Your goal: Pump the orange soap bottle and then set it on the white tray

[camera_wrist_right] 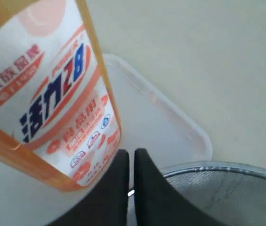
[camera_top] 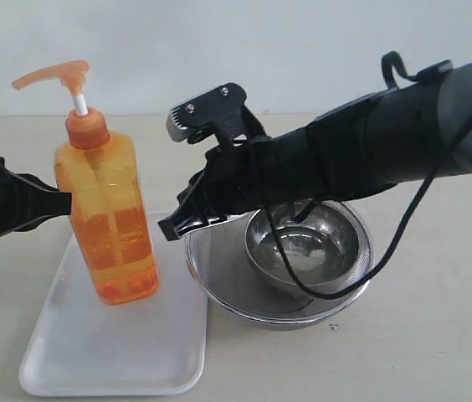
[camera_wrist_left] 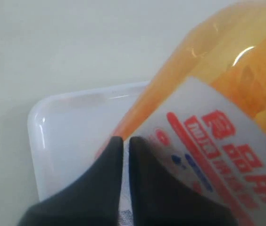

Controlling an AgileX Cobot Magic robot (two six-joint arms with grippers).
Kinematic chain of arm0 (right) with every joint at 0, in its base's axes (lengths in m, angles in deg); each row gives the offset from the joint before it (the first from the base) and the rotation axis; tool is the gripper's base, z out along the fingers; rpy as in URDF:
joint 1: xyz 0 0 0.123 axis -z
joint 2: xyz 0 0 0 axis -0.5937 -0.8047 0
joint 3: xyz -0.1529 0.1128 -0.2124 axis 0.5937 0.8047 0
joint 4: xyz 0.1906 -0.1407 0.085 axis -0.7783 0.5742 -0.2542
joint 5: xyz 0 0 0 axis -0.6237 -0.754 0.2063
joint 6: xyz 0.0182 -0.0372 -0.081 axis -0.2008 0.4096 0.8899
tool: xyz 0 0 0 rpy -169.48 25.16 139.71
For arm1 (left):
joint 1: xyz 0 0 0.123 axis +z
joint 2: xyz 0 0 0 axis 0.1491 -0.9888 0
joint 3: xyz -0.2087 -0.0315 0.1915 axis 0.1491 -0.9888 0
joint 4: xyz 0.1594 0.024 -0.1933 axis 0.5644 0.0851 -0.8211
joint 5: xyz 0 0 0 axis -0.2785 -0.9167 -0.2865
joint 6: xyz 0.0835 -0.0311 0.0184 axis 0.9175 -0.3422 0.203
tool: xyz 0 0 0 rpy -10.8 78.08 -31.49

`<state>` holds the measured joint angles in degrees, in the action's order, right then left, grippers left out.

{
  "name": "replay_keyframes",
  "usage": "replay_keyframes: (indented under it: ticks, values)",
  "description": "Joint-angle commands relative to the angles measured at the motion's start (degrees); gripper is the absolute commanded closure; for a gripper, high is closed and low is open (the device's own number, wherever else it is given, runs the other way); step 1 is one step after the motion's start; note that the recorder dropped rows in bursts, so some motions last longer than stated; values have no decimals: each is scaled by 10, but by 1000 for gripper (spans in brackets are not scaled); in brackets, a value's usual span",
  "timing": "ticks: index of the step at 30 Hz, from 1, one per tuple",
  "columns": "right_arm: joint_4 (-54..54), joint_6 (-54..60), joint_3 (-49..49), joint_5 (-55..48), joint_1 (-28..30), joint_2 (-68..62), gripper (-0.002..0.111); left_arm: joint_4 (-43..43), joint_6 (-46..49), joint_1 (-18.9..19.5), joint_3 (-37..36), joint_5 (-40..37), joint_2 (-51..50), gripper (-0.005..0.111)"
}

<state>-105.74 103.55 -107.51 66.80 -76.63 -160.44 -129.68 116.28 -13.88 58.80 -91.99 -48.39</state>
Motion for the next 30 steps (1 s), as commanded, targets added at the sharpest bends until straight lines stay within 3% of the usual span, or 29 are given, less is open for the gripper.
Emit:
replay_keyframes:
  ticks: [1,21,26,30]
  values:
    - [-65,102,-5,-12,-23,-17,108,-4,-2,2,3,-13,1,102]
    - [-65,60,-6,-50,-38,-20,108,-4,-1,2,3,-13,1,102]
    - [16,-17,-6,-47,-38,-20,108,-4,-1,2,3,-18,1,102]
    - [16,-17,-6,-64,-38,-20,108,-4,5,2,3,-38,1,102]
